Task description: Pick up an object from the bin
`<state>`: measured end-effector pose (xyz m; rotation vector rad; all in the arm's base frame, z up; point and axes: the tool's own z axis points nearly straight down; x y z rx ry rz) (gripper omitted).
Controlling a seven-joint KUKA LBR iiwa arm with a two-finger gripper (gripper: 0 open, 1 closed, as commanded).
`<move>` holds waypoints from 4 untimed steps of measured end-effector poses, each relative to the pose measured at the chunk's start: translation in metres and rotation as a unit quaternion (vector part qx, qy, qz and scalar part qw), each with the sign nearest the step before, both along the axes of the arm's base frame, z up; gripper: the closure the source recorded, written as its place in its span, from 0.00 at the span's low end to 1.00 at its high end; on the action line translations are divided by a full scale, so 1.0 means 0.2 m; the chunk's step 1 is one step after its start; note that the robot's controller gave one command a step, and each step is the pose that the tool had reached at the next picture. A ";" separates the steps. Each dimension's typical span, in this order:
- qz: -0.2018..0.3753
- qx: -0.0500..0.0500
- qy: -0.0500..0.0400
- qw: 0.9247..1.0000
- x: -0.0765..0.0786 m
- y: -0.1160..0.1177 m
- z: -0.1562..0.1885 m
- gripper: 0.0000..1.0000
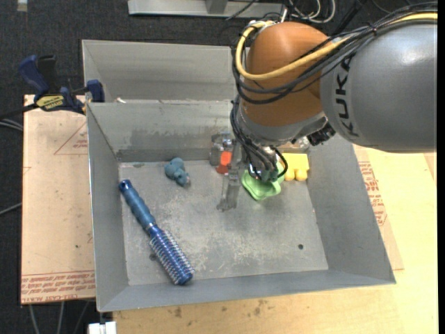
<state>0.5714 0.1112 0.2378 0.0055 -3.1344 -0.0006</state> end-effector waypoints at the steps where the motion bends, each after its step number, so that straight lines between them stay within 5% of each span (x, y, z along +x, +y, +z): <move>1: -0.116 0.000 -0.002 0.993 0.26 0.25 -0.42 0.00; 2: -0.012 0.000 -0.003 1.000 0.42 0.27 -0.80 0.00; 3: 0.016 0.000 -0.003 1.000 0.41 0.02 -0.84 0.00; 4: 0.017 0.001 -0.005 1.000 0.41 0.03 -0.84 1.00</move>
Offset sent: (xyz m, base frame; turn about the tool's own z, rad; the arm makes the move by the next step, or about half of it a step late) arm 0.0535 0.0472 -0.0805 0.2371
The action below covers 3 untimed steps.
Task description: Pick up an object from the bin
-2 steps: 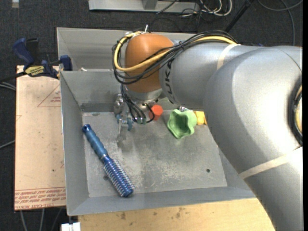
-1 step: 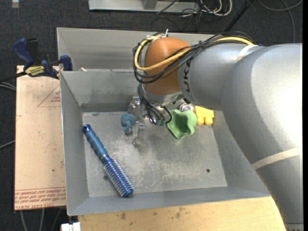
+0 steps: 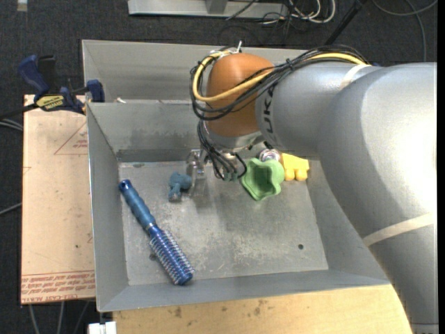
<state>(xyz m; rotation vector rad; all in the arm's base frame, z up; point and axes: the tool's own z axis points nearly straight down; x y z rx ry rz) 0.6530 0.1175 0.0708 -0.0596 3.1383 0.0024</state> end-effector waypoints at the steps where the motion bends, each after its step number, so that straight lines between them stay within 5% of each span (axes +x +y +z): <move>1: 0.003 0.003 -0.004 1.000 -0.14 0.36 0.50 1.00; 2: 0.008 0.002 -0.003 1.000 -0.20 0.50 0.79 1.00; 3: 0.007 0.000 0.000 1.000 -0.21 0.49 0.77 0.00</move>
Offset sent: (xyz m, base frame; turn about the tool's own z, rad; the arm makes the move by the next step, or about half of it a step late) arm -0.0287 0.0665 0.0934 0.0026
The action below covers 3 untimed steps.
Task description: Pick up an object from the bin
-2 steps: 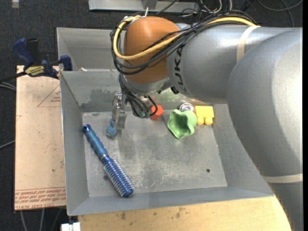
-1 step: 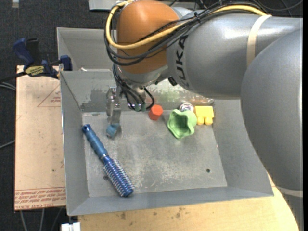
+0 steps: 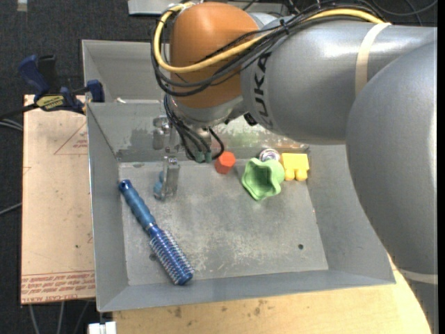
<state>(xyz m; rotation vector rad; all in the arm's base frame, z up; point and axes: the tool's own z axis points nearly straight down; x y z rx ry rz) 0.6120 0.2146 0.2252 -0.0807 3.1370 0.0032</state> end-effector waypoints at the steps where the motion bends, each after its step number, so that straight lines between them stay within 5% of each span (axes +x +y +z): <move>1: 0.191 -0.001 0.003 0.982 -0.06 -0.02 -0.65 0.00; 2: 0.095 0.000 0.004 0.995 -0.53 0.16 -0.78 0.00; 3: 0.168 0.000 -0.002 0.986 -0.64 0.09 -0.29 0.00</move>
Offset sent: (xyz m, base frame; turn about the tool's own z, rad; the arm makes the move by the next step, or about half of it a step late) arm -0.0117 -0.0033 -0.1280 -0.3855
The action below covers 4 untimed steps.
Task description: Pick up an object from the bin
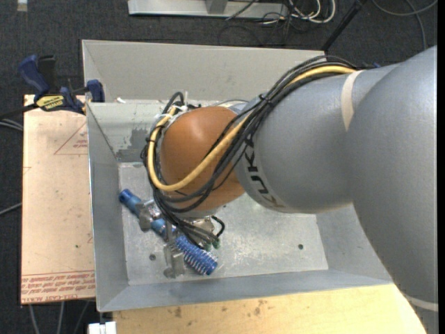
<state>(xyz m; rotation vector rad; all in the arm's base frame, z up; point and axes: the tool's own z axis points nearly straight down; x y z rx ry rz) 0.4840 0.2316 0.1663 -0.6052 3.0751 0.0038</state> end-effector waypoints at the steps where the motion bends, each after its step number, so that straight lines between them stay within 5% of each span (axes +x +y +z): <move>1: -0.030 -0.003 0.005 1.000 -0.01 -0.44 -0.32 0.00; 2: -0.009 -0.002 0.000 1.000 0.26 -0.65 -0.49 0.00; 3: -0.008 -0.002 0.003 1.000 0.25 -0.63 -0.49 1.00; 4: -0.021 0.000 -0.002 1.000 0.40 -0.52 0.06 1.00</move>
Offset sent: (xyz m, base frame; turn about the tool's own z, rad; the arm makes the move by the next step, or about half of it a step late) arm -0.0016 -0.0831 -0.0608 0.0514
